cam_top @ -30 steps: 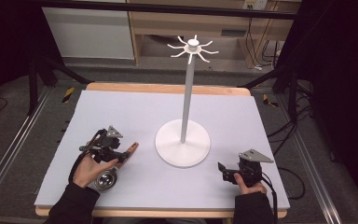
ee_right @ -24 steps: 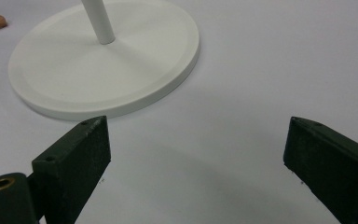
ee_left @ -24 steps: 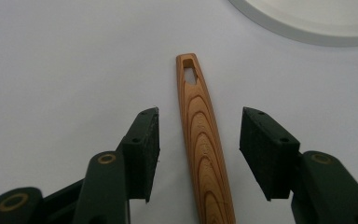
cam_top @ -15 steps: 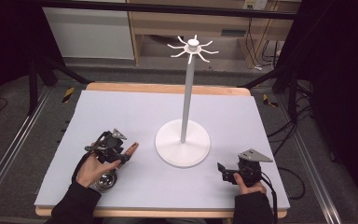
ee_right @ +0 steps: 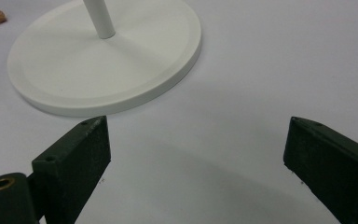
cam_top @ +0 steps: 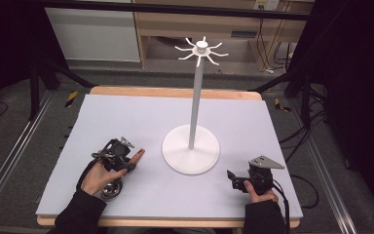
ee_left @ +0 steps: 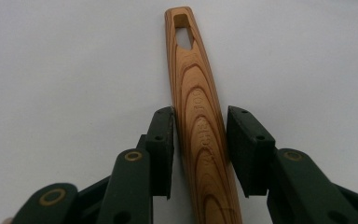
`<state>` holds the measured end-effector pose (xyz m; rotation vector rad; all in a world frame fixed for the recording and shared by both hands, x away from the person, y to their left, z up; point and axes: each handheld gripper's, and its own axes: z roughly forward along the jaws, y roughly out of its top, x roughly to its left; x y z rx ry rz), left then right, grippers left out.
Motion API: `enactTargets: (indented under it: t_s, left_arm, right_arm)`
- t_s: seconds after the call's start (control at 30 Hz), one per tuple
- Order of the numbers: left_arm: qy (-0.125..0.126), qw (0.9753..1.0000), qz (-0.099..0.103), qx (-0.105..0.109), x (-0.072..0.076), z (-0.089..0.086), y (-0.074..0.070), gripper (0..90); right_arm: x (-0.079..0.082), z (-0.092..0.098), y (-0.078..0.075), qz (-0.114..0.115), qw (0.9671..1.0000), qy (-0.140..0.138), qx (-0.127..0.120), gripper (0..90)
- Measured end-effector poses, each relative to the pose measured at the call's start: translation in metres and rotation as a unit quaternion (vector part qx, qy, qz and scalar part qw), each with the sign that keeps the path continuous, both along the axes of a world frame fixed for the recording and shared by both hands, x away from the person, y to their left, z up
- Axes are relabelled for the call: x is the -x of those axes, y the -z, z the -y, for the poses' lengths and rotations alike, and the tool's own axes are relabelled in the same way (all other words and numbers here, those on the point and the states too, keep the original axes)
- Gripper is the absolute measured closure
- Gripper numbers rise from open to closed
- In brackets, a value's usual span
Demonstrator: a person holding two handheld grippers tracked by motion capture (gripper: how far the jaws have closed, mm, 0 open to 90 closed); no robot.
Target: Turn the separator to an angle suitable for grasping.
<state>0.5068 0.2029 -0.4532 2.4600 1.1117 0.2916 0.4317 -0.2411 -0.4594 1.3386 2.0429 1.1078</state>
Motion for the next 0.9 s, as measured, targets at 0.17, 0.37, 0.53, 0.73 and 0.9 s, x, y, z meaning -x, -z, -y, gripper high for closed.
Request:
enactTargets:
  t_s: [0.17,0.37,0.53,0.73,0.9]
  left_arm:
    - [-0.001,1.0,-0.005,0.004,-0.001,-0.001,0.001,61.8]
    - [-0.014,0.9998,-0.013,-0.001,-0.003,0.0,-0.001,64.8]
    - [-0.005,0.9998,-0.016,-0.004,-0.004,0.0,-0.001,66.8]
    - [0.023,0.9994,-0.025,-0.007,0.001,-0.004,-0.004,67.0]
    - [0.04,0.9985,-0.03,-0.021,0.006,-0.007,-0.006,67.0]
  right_arm:
    - [0.0,0.0,0.0,0.0,1.0,0.003,-0.001,7.7]
    - [-0.001,0.001,0.0,0.0,1.0,0.001,0.001,7.8]
    - [-0.001,0.0,0.001,-0.003,1.0,-0.001,0.0,7.8]
    - [0.0,0.001,-0.001,-0.002,1.0,0.0,-0.004,7.7]
    - [0.0,0.001,0.0,-0.001,1.0,-0.004,-0.002,7.8]
